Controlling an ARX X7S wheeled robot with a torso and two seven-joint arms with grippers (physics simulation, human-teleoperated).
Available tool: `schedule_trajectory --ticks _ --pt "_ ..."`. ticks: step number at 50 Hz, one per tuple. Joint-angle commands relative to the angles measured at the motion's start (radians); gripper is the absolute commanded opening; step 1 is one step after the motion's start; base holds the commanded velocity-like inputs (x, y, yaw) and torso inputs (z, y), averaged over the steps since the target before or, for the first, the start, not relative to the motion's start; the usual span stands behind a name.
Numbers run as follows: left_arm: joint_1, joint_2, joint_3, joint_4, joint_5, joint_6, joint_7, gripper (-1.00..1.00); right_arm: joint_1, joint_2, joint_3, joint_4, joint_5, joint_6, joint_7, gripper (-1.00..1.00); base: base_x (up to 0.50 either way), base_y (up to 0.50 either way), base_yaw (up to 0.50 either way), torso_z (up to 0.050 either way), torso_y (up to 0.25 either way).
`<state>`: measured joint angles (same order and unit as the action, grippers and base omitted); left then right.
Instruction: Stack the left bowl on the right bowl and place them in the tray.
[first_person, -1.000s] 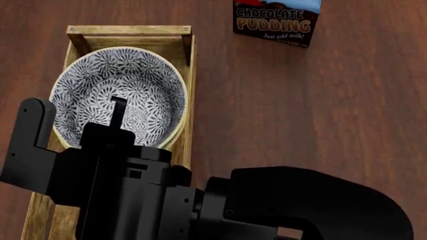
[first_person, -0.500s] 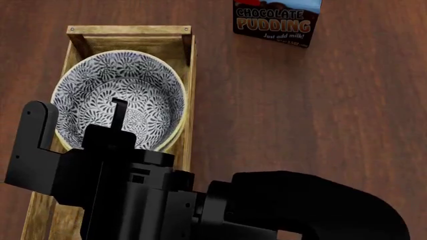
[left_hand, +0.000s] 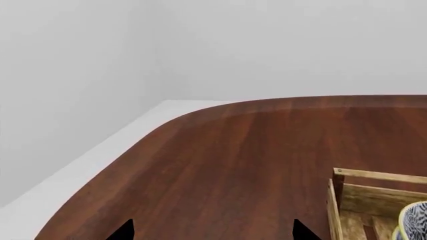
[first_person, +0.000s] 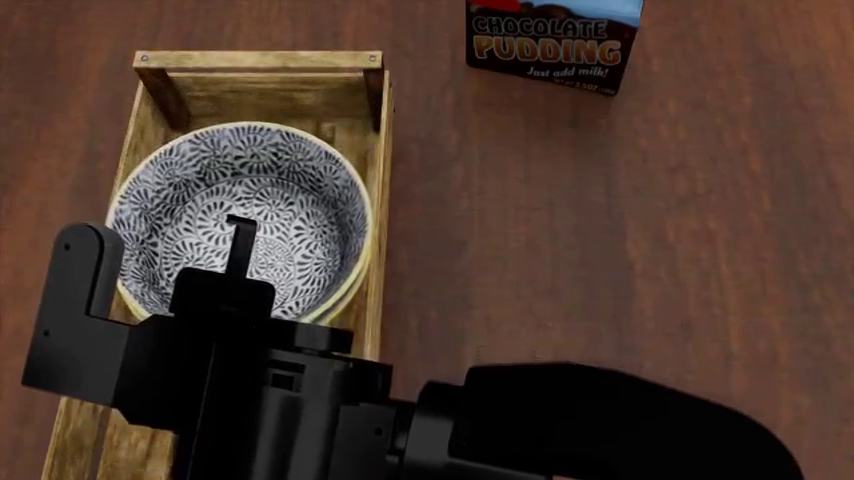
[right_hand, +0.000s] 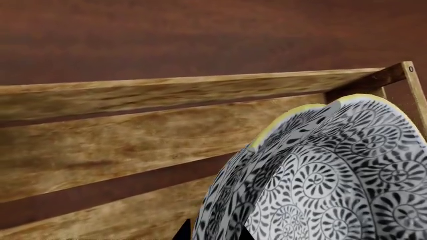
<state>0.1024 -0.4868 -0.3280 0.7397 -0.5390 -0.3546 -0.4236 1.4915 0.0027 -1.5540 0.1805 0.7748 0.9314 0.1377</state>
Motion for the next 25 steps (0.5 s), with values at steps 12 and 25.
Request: schedule_trajectory --ticks 12,25 --pt "0.009 -0.002 -0.013 0.005 -0.012 0.004 -0.003 1.00 -0.036 -0.003 0.007 -0.005 -0.117 -0.006 -0.113 -1.00 0.00 0.00 0.00 0.001 0.001" --pt "0.011 -0.005 -0.015 0.006 -0.015 0.004 -0.006 1.00 -0.059 -0.003 0.007 -0.004 -0.146 -0.005 -0.132 -1.00 0.00 0.00 0.00 0.000 0.001"
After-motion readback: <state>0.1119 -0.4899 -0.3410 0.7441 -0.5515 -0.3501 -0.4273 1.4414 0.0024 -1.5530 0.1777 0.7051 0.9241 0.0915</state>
